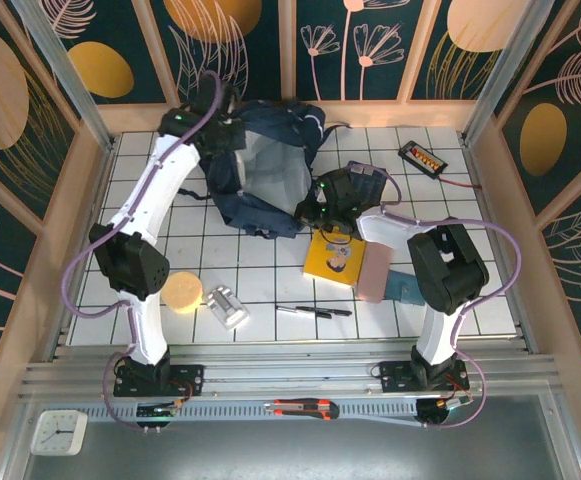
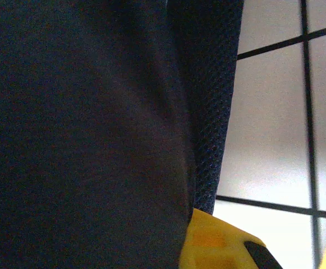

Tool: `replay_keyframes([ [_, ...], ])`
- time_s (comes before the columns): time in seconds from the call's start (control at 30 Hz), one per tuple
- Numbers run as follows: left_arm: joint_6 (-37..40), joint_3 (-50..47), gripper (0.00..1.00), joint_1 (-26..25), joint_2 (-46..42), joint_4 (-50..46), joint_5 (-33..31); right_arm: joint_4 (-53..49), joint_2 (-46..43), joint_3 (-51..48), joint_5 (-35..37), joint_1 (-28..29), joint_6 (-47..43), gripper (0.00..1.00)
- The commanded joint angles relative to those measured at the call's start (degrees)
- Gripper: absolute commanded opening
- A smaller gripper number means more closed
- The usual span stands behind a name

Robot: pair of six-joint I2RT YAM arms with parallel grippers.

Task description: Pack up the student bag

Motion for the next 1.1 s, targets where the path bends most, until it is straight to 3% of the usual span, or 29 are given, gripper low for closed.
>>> replay_keyframes([
  [0.0,4.9,5.83,0.0,3.34,-0.73,0.71,-13.44,-10.87,2.45,-0.08,9.22,-0.39,-7.19,0.0],
  [0.27,10.01,3.21,0.0,5.01,-3.06,1.58,-21.7,-14.91,4.11,1.21,12.21,-3.28,-13.81,0.0],
  [0.37,10.22,-1.45,0.0,5.0,-5.92,4.31,-15.21,-12.98,3.61,1.77,5.53,-5.6,-16.52,0.01],
  [0.43,9.21,-5.82,0.0,4.85,-7.38,7.44,-5.7,-9.34,1.44,1.87,-1.9,-6.02,-18.27,0.27],
  [0.5,6.55,-10.4,0.0,3.89,-8.42,9.27,-0.81,-8.1,-1.44,3.2,-6.59,-6.06,-18.41,0.53],
  [0.6,2.15,-17.83,0.0,2.69,-10.02,13.62,2.38,-11.41,-5.0,5.85,-8.08,-7.06,-16.05,0.69],
  [0.87,-3.99,-28.18,0.0,2.16,-10.06,22.92,10.7,-23.64,-11.81,1.99,0.09,-19.84,-13.01,0.73],
  [1.07,-7.65,-30.77,0.0,0.51,-7.23,28.88,16.9,-21.73,-3.74,2.95,-1.35,-28.61,-16.43,0.75],
])
